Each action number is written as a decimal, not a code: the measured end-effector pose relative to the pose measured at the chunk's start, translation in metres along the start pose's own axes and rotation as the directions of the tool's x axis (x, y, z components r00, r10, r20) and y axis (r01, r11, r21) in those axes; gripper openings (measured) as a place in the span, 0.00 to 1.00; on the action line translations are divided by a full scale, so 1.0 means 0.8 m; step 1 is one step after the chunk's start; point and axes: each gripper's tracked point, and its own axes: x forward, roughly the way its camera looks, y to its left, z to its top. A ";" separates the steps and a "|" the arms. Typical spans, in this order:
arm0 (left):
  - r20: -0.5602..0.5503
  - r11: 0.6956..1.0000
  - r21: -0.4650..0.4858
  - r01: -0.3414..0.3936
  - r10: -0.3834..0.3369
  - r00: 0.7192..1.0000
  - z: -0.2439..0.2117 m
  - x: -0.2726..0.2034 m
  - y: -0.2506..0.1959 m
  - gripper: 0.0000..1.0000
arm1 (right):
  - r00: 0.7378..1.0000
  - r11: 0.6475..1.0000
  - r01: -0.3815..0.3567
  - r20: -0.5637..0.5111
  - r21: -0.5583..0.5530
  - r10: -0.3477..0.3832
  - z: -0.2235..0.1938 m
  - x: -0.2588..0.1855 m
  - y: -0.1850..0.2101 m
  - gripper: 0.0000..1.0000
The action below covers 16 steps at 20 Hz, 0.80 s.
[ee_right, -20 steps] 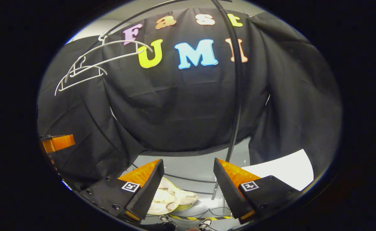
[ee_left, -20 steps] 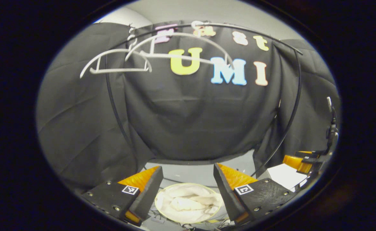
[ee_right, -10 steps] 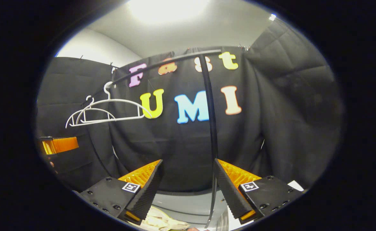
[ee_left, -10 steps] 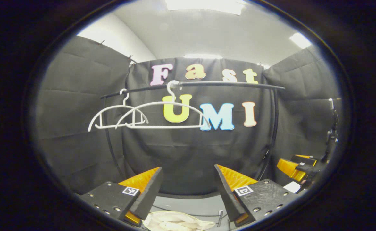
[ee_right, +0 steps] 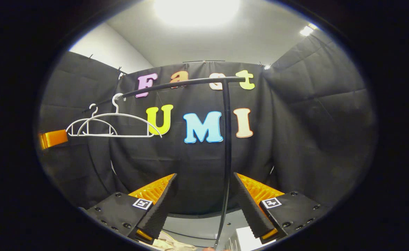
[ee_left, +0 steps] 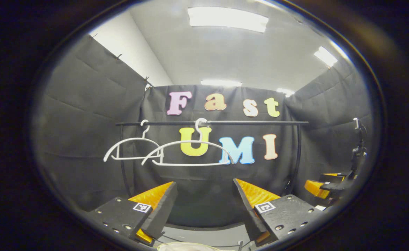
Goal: Grasp the clothes on the hanger with both hands and then place them into the laundry hamper below.
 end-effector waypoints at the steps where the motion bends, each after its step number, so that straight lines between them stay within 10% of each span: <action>1: 0.010 1.000 -0.012 0.002 -0.002 1.000 -0.007 -0.005 0.008 0.89 | 1.000 1.000 0.010 -0.008 -0.002 -0.010 -0.002 -0.003 0.004 0.98; 16: -0.084 0.999 -0.039 0.007 -0.010 0.996 -0.090 -0.023 0.063 0.89 | 0.999 1.000 0.018 0.050 0.013 -0.018 0.001 0.011 0.074 0.93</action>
